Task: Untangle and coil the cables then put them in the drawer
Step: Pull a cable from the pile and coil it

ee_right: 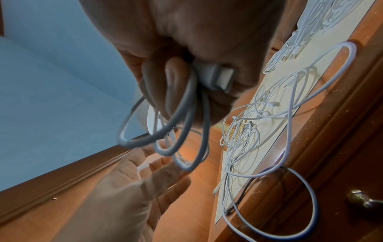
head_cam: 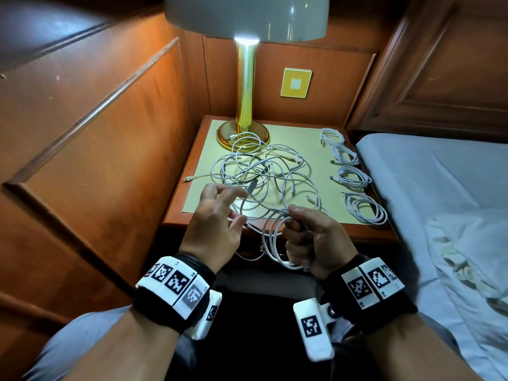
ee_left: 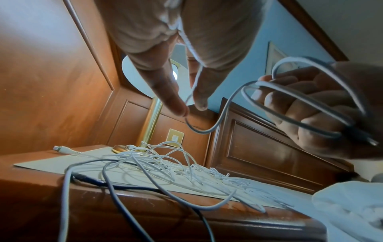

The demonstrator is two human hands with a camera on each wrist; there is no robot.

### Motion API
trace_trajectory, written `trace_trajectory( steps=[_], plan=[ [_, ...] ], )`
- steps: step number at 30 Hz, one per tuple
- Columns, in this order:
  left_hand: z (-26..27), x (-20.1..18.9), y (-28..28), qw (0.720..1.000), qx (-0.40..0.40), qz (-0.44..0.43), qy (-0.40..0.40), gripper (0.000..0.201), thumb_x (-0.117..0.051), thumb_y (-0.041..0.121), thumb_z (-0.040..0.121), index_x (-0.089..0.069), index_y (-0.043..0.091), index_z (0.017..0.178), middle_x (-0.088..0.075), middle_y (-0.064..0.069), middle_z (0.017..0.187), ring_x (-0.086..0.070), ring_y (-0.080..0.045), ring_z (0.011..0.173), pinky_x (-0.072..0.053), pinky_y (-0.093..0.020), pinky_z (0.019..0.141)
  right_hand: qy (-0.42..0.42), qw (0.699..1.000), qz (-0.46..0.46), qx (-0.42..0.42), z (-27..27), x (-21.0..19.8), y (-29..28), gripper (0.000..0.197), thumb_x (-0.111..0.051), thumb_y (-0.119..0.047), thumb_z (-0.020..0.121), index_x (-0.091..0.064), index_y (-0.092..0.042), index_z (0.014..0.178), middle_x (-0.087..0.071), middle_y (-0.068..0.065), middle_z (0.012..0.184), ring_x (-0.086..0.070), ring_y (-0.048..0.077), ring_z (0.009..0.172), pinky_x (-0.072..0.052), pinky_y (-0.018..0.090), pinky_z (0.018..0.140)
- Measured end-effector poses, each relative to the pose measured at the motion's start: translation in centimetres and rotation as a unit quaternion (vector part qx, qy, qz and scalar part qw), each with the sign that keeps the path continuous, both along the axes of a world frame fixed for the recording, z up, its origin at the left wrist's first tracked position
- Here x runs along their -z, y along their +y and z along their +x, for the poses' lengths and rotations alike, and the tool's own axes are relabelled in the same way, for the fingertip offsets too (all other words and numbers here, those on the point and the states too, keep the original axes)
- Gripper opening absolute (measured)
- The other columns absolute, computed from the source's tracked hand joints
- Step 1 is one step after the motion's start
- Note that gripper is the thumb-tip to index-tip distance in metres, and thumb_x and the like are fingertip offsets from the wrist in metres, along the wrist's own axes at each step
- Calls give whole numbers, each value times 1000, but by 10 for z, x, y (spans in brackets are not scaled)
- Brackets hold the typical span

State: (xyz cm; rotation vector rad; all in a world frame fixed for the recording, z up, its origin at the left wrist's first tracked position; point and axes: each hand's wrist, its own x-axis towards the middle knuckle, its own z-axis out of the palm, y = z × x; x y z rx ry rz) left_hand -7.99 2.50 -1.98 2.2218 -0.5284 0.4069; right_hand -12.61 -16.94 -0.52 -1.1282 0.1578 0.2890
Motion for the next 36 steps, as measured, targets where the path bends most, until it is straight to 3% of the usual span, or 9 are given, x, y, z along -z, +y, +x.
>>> trace_trajectory(
  steps=[5, 10, 13, 15, 18, 25, 28, 32, 36],
  plan=[
    [0, 2, -4, 997, 75, -24, 3, 20, -68, 19, 93, -73, 14, 112, -60, -1, 112, -63, -4, 90, -49, -12, 85, -8, 1000, 1, -14, -1, -2, 4, 34, -50, -33, 88, -32, -22, 60, -17, -5, 51, -11, 5, 39, -8, 18, 44],
    [-2, 4, -7, 965, 171, -105, 171, 68, -32, 64, 95, -76, 14, 109, -64, 6, 122, -55, -5, 122, -43, -33, 107, -41, 999, 5, 12, -1, -3, 7, 34, -50, -32, 86, -34, -22, 58, -19, -6, 50, -11, 5, 39, -5, 18, 45],
    [-7, -1, -9, 949, 202, -108, 216, 70, -43, 79, 84, -76, 22, 106, -61, 8, 124, -55, -1, 122, -45, -23, 102, -69, 997, -8, 36, 0, -2, 7, 34, -48, -31, 90, -35, -23, 59, -21, -5, 52, -13, 6, 40, -8, 17, 43],
    [-10, -2, -11, 951, 197, -92, 221, 42, -63, 67, 78, -71, 33, 101, -57, 8, 121, -58, 1, 115, -48, -19, 97, -78, 995, -29, 50, 1, -1, 8, 35, -49, -32, 90, -39, -24, 57, -21, -3, 53, -15, 6, 39, -12, 15, 42],
    [-9, 3, -15, 960, 168, -82, 208, 24, -79, 44, 81, -71, 29, 98, -58, 4, 109, -65, -4, 97, -55, -29, 92, -105, 990, -80, 50, 0, 0, 11, 45, -47, -29, 96, -49, -22, 52, -30, -5, 49, -20, 7, 37, -17, 13, 40],
    [-10, 9, -23, 951, 112, -150, 244, 9, -72, 24, 91, -76, 16, 88, -77, -1, 84, -73, -24, 84, -57, -50, 85, -135, 985, -98, 51, -1, -2, 17, 51, -44, -23, 103, -62, -26, 55, -39, -12, 49, -31, 2, 38, -26, 14, 38],
    [-12, 6, -27, 919, 126, -232, 291, 11, -66, 6, 94, -74, 13, 96, -77, -11, 90, -73, -33, 89, -58, -48, 88, -151, 977, -137, 69, 2, 3, 17, 45, -45, -31, 99, -61, -28, 57, -37, -12, 49, -31, 3, 39, -27, 16, 39],
    [-14, -1, -28, 853, 157, -346, 357, 26, -57, -10, 94, -60, 7, 113, -75, -14, 87, -70, -20, 80, -57, -29, 80, -168, 962, -193, 98, 5, 8, 16, 39, -42, -38, 95, -61, -31, 62, -42, -12, 47, -35, 3, 38, -30, 17, 40],
    [-14, -9, -27, 781, 173, -410, 437, 34, -60, 0, 73, -60, 9, 106, -67, -7, 78, -61, -16, 70, -42, -27, 70, -174, 954, -213, 114, 8, 10, 13, 34, -42, -40, 95, -52, -26, 66, -39, -10, 50, -35, 7, 40, -31, 21, 44]
  ],
)
